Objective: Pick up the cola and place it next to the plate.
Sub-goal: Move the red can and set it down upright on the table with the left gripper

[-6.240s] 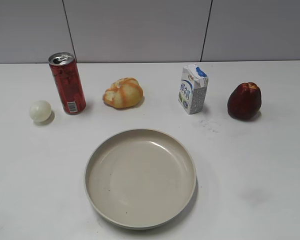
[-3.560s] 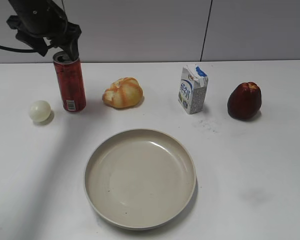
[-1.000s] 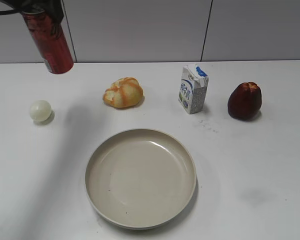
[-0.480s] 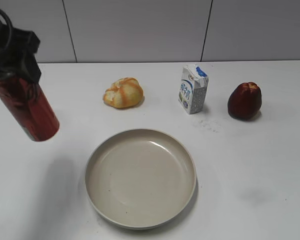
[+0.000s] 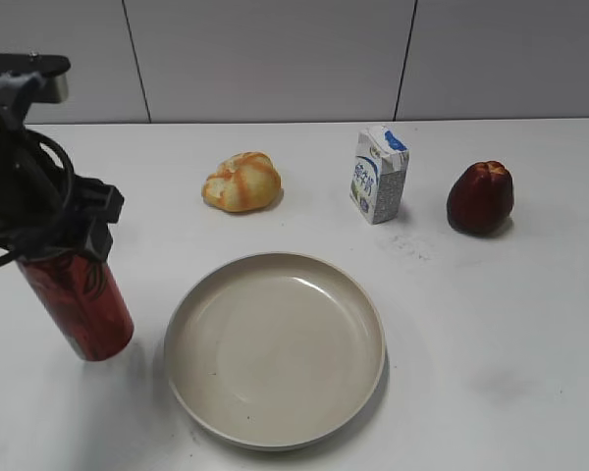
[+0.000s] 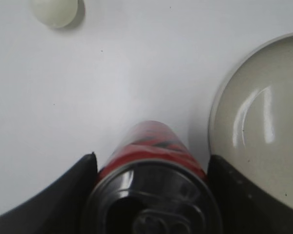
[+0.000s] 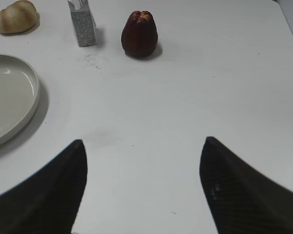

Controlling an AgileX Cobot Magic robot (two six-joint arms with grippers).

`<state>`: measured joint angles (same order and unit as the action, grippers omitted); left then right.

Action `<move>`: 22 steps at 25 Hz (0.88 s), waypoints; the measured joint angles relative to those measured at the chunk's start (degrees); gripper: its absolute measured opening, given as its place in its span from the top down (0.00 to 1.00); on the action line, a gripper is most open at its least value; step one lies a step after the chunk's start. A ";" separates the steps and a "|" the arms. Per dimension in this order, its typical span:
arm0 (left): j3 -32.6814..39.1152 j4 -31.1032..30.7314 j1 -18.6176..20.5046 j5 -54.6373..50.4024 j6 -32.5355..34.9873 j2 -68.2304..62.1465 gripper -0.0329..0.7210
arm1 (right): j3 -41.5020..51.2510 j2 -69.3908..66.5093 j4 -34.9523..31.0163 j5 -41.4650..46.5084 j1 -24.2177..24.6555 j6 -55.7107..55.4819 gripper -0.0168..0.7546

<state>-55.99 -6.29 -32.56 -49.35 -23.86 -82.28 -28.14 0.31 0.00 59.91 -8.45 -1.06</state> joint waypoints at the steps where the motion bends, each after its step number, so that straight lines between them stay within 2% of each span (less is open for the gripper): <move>1: 1.15 0.27 0.00 0.84 -0.24 0.00 0.28 | 0.00 0.00 0.00 0.00 0.00 0.00 0.23; 7: 5.92 0.79 0.00 3.10 -0.50 0.00 0.28 | 0.00 0.00 0.00 0.00 0.00 0.00 0.23; 22: 6.08 0.64 0.00 5.74 -0.67 0.00 0.28 | 0.00 0.00 0.00 0.00 0.00 -0.01 0.23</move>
<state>-49.91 -5.65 -32.56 -43.61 -24.53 -82.28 -28.14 0.31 0.00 59.91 -8.45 -1.07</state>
